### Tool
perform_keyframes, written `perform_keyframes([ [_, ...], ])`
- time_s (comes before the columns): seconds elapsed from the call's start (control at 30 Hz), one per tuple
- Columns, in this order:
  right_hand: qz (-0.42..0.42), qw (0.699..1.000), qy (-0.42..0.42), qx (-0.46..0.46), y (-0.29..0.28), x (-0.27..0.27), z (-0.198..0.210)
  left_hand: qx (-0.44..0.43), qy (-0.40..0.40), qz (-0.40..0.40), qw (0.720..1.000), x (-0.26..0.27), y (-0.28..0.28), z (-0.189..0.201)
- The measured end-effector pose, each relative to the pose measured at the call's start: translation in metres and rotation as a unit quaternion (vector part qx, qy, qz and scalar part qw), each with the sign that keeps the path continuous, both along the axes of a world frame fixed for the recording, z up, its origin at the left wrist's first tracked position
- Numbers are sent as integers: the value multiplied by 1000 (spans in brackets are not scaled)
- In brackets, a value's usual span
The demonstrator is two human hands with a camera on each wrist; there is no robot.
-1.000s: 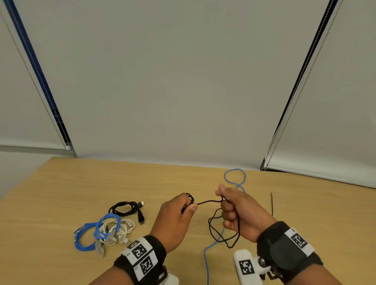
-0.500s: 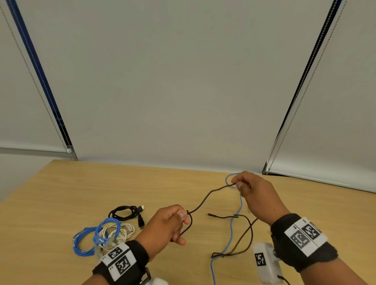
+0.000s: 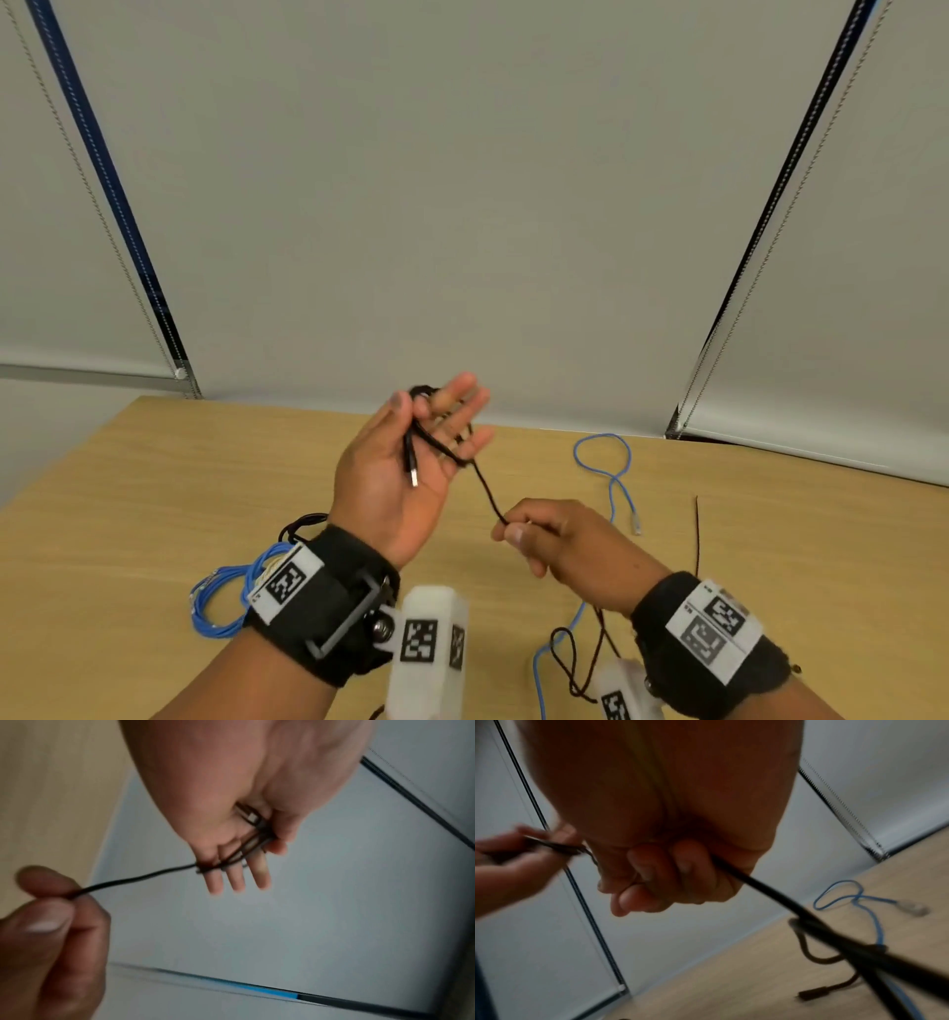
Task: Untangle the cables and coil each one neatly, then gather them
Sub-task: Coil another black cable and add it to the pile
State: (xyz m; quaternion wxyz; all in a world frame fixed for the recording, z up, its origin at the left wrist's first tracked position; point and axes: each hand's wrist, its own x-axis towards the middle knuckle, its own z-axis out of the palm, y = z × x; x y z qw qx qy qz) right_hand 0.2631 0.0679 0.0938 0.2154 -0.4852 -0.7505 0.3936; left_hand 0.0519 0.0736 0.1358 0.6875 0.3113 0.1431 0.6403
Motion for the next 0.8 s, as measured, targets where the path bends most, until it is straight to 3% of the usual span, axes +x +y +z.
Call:
perform_keyframes([
  [0.1,29,999,15,-5,-11,-12,4,-7,125,171,977,-6,13,-6],
  [0.17,41,999,21,-6,-16,-17,12,24,331,246,911,-8,14,-15],
  [0.23,17,999,25,35,-14,-17,23,70,500,228,833,-2,10,-29],
  [0.3,-23,993,11,113,-7,-16,37,97,568,168,800,4,2,-41],
  [0.37,-49,987,4,151,-2,-14,47,78,551,85,826,12,-8,-47],
  [0.47,-79,986,45,137,-1,-10,47,0,392,-27,920,18,-20,-46],
  [0.53,-78,987,83,115,-2,-12,42,-22,302,-56,951,20,-24,-43],
  [0.63,-41,987,127,94,-3,-17,39,-33,241,-50,969,23,-26,-38],
  [0.8,-16,990,122,71,-4,-22,41,-46,224,-6,973,22,-26,-38],
])
